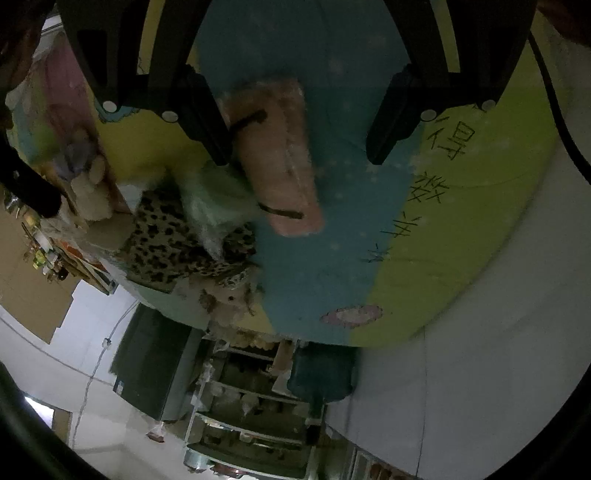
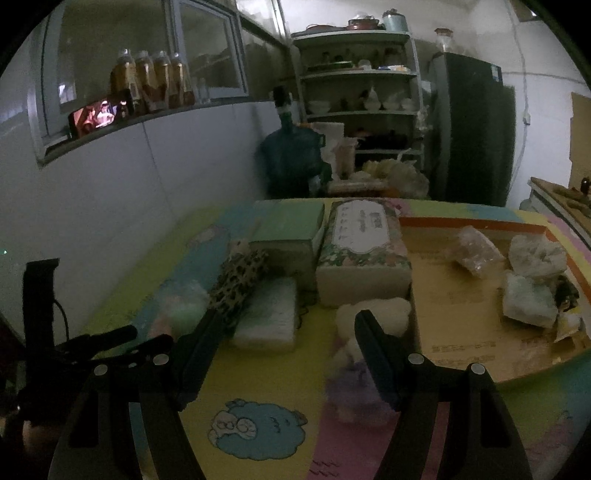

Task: Organize soft objects
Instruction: 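Lower the left tool onto the pink wrapped towel and close it, then grasp the leopard-print cloth with the right tool and lift it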

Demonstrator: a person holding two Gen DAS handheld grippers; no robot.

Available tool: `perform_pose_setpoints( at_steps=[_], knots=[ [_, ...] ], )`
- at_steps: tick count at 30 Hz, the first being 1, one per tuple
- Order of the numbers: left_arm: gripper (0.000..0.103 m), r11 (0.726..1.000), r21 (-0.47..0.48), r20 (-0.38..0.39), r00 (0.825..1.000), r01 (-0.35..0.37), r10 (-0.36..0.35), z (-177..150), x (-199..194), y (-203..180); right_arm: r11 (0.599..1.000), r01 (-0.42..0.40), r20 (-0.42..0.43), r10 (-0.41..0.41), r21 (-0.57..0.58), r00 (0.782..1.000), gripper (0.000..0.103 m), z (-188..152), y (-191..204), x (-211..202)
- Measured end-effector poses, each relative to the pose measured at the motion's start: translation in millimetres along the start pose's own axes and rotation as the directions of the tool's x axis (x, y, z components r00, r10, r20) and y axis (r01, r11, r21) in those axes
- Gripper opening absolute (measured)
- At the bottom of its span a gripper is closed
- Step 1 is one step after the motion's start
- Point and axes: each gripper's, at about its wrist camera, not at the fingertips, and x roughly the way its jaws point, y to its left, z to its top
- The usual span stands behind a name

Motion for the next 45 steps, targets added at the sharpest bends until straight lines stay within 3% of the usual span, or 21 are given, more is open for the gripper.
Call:
perform_pose_setpoints(
  at_steps=[12,13,14,20,32,37,38,40,42,45],
  knots=[
    [0.075,1.0,0.01,0.007,1.0,-0.014,0.014,8,10,-2,1.0,-0.01,-0.019,0.011,0.02,1.0,0.075,-1,-3,10],
    [0.067,1.0,0.01,0.013,1.0,0.003,-0.003,7,9,-1,1.0,-0.014,-0.022,0.014,0.02,1.0,0.075,-1,-3,10],
    [0.053,1.0,0.007,0.02,0.999,0.026,-0.026,6,9,0,1.0,-0.018,-0.024,0.018,0.019,1.0,0.075,-1,-3,11],
    [0.046,0.992,-0.062,0.048,0.993,0.112,-0.109,6,8,16,0.999,-0.035,-0.035,0.035,0.011,0.999,0.075,0,3,17],
    [0.045,0.995,-0.049,0.172,0.982,0.085,-0.076,1,-24,18,0.995,-0.098,-0.023,0.098,-0.001,0.995,0.075,20,21,38],
    [0.045,0.995,-0.023,0.199,0.976,0.097,-0.09,3,-31,17,0.997,-0.077,-0.042,0.077,0.002,0.996,0.075,29,24,62],
    [0.045,0.995,-0.021,0.203,0.975,0.1,-0.093,4,-32,17,0.998,-0.07,-0.054,0.071,0.006,0.996,0.074,31,23,68],
    [0.045,0.994,-0.02,0.207,0.973,0.104,-0.097,4,-33,18,0.998,-0.066,-0.077,0.067,0.012,0.995,0.058,32,23,76],
    [0.045,0.994,-0.019,0.206,0.973,0.111,-0.104,5,-31,20,0.998,-0.057,-0.108,0.057,0.007,0.992,0.036,32,25,85],
    [0.045,0.993,-0.021,0.205,0.973,0.114,-0.107,4,-31,22,0.998,-0.07,-0.138,0.07,0.004,0.988,0.018,30,26,93]
  ],
)
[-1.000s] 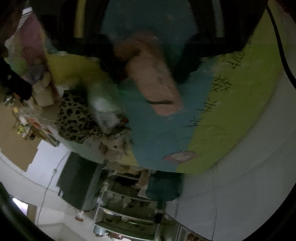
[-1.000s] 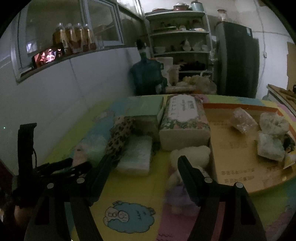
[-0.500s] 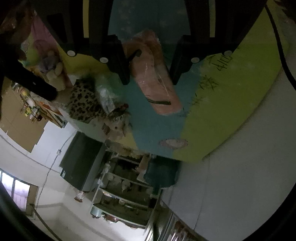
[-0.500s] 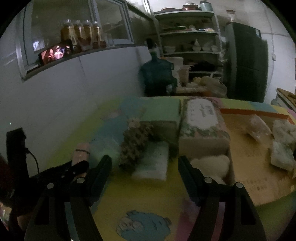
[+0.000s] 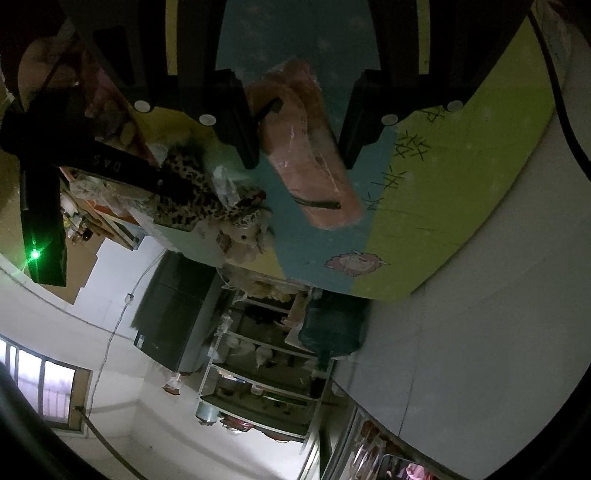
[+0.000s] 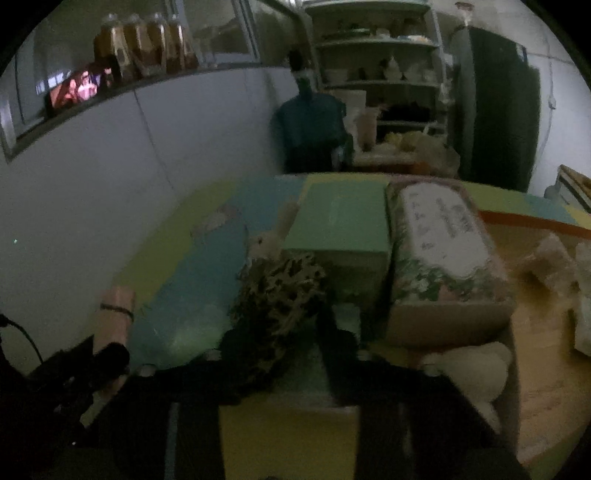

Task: Organize soft objects
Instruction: 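Grasp the leopard-print cloth with the right tool and lift it, then carry the pink towel and leopard-print cloth over the cardboard tray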

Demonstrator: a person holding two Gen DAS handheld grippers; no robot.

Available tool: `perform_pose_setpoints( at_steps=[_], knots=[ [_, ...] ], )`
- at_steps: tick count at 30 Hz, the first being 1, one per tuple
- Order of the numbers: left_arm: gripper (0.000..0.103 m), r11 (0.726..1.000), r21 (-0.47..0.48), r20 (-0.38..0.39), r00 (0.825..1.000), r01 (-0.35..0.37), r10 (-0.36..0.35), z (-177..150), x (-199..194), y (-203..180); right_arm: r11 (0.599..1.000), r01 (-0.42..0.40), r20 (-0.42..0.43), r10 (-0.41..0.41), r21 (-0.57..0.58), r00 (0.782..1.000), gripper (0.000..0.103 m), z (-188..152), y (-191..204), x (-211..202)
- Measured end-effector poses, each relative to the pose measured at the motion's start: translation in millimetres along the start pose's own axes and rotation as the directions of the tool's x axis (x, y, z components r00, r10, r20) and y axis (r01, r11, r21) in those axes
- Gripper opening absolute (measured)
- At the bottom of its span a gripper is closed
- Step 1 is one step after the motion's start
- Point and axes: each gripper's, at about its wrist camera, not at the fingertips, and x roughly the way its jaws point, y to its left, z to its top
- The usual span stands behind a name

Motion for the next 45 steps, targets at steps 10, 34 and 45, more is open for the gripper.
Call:
perform_pose_setpoints(
  at_steps=[10,34,45],
  knots=[
    [0.045,1.0,-0.003,0.006,1.0,0.004,-0.004,-1,0,2,0.999,-0.023,0.103,0.026,-0.038,0.994,0.008,0,9,-22],
    [0.045,0.998,0.063,0.09,0.995,0.027,-0.032,9,-32,-27,0.995,0.003,0.304,0.027,-0.097,0.952,0.008,6,18,-103],
    [0.045,0.991,0.119,0.089,0.994,0.06,-0.07,11,-36,-61,0.997,0.019,0.346,0.008,-0.075,0.938,0.008,-2,1,-130]
  ],
)
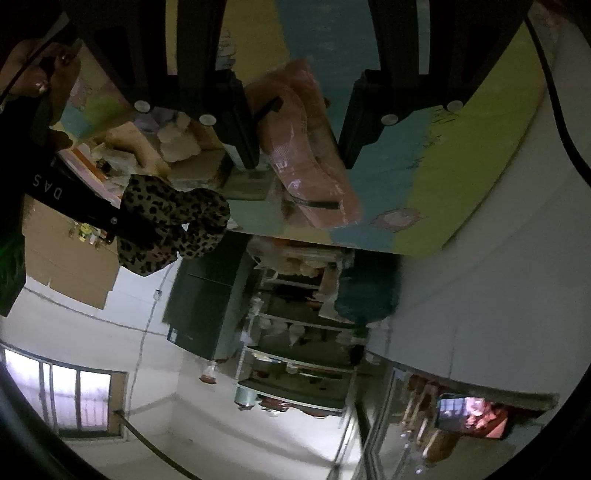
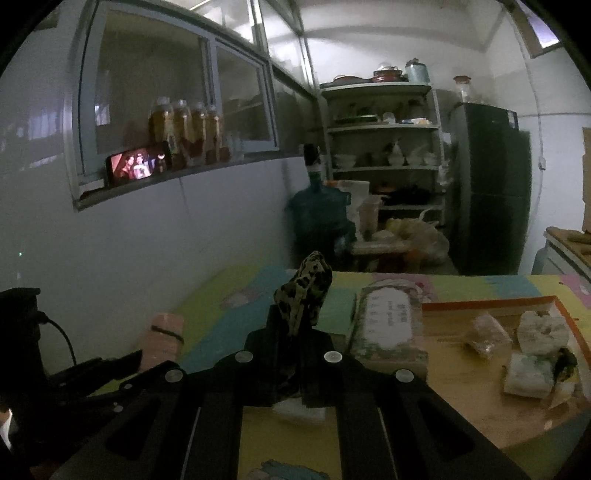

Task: Organize soft objects
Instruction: 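Carry the pink towel and leopard-print cloth over the cardboard tray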

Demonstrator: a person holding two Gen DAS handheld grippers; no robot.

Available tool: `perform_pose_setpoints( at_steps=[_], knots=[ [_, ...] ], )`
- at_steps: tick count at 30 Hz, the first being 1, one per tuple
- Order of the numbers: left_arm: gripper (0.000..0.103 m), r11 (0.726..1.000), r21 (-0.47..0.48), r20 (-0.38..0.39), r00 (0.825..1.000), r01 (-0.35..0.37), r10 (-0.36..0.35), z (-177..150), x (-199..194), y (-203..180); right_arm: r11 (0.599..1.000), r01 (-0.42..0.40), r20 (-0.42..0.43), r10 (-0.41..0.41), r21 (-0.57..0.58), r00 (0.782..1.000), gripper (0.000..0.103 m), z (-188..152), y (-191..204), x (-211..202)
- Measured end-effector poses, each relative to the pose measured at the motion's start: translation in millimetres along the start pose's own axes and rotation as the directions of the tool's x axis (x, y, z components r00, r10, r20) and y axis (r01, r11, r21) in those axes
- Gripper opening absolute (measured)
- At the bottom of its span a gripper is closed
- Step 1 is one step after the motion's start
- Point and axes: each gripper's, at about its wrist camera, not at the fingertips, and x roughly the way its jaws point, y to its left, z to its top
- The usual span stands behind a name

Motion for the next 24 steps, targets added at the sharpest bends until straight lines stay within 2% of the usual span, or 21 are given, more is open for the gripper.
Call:
perform_pose_setpoints(
  at_steps=[13,24],
  knots=[
    [0.045,0.994,0.074,-0.017,0.997,0.074,-0.073,8,12,-50,0.998,0.042,0.029,-0.043,0.043,0.999,0.008,-3,-35,-27],
    [0.045,0.98,0.129,-0.034,0.988,0.153,-0.149,13,29,-100,0.991,0.105,0.051,-0.11,0.081,0.993,0.008,-9,-71,-55]
  ],
)
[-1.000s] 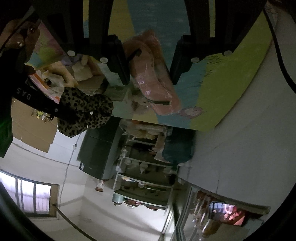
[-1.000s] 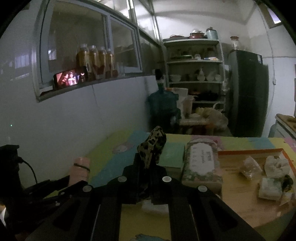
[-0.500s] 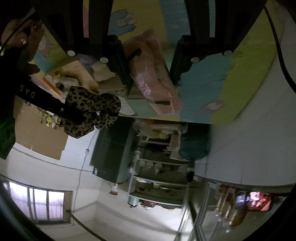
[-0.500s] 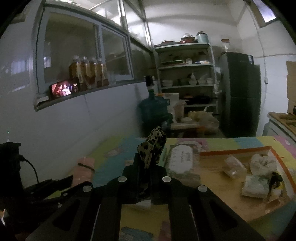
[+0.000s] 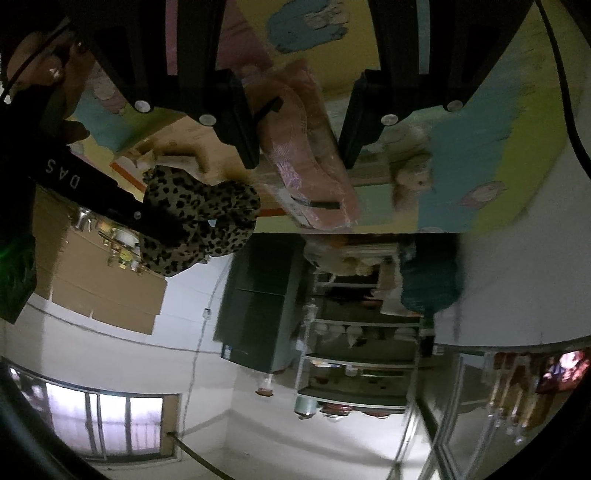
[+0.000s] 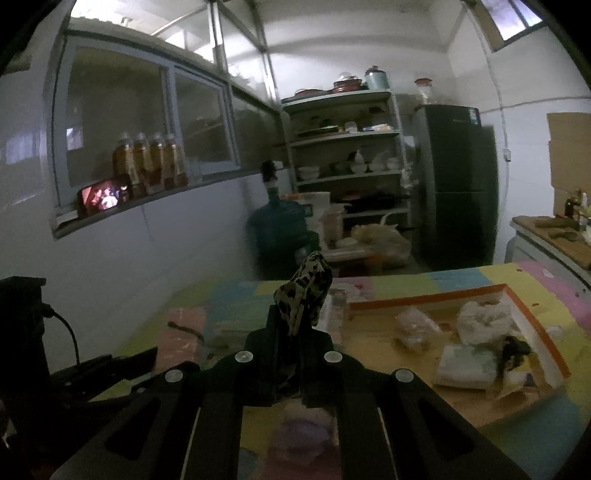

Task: Organize soft objects
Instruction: 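Carry the pink towel and leopard-print cloth over the cardboard tray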

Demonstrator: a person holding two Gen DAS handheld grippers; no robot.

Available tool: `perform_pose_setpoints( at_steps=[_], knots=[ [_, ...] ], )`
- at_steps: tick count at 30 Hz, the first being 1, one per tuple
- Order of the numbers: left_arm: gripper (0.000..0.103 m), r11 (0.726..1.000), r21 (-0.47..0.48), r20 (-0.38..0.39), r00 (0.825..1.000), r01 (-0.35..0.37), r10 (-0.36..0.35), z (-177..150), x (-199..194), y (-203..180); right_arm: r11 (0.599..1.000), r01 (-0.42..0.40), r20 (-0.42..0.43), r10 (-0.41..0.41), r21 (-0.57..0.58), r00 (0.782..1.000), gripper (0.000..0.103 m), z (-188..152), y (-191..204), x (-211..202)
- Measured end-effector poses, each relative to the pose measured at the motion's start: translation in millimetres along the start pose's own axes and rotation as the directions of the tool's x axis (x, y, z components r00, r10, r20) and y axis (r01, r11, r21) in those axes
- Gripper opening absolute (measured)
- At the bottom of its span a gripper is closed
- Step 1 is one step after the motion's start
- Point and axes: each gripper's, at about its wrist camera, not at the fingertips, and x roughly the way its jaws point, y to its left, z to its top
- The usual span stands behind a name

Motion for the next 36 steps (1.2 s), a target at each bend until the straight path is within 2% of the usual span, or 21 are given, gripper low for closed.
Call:
perform_pose_setpoints(
  at_steps=[17,29,36],
  knots=[
    [0.045,0.993,0.081,-0.039,0.995,0.09,-0.087,9,37,-58,0.988,0.124,0.057,-0.13,0.093,0.99,0.008,0,-74,-37],
    [0.045,0.984,0.091,-0.083,0.986,0.151,-0.144,12,72,-94,0.969,0.191,0.072,-0.204,0.156,0.976,0.008,-6,-123,-56],
    [0.045,0.982,0.08,-0.116,0.98,0.173,-0.163,10,96,-111,0.96,0.205,0.068,-0.221,0.191,0.973,0.008,-11,-148,-61]
  ],
)
